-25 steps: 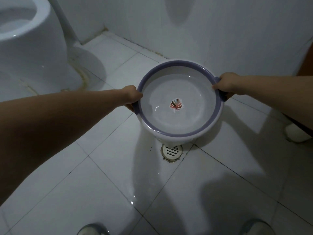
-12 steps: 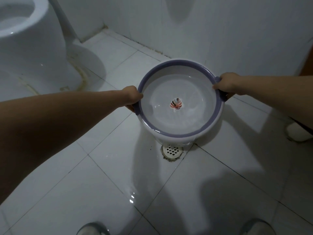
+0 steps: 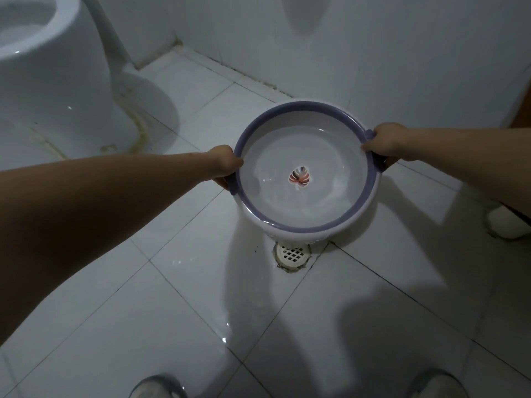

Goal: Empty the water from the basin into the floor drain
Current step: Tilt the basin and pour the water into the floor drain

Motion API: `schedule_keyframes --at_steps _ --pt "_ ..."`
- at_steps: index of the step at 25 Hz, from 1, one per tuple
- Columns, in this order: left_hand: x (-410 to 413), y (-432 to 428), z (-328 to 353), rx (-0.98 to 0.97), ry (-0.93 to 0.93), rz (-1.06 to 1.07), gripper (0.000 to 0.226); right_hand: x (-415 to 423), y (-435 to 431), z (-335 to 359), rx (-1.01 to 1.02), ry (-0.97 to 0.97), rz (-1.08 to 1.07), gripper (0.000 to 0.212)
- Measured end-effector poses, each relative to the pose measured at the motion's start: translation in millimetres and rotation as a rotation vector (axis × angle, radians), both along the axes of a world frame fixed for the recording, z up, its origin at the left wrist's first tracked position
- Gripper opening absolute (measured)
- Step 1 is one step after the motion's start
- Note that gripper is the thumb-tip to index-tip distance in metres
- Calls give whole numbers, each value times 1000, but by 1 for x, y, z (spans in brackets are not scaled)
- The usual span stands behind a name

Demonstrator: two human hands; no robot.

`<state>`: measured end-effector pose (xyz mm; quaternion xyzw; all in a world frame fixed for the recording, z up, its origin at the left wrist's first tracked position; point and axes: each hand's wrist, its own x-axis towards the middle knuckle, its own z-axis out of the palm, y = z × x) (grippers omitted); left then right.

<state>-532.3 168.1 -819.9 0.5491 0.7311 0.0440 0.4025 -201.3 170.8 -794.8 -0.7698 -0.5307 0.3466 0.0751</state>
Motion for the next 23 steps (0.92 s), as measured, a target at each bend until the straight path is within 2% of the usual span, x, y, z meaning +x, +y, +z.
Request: schedule_keyframes --at_steps 17,23 --pt "0 -1 -2 -30 29 -28 21 1 -1 -5 0 -36 29 36" --pt "0 -1 -3 -30 24 -20 24 0 -2 -5 14 -46 39 38"
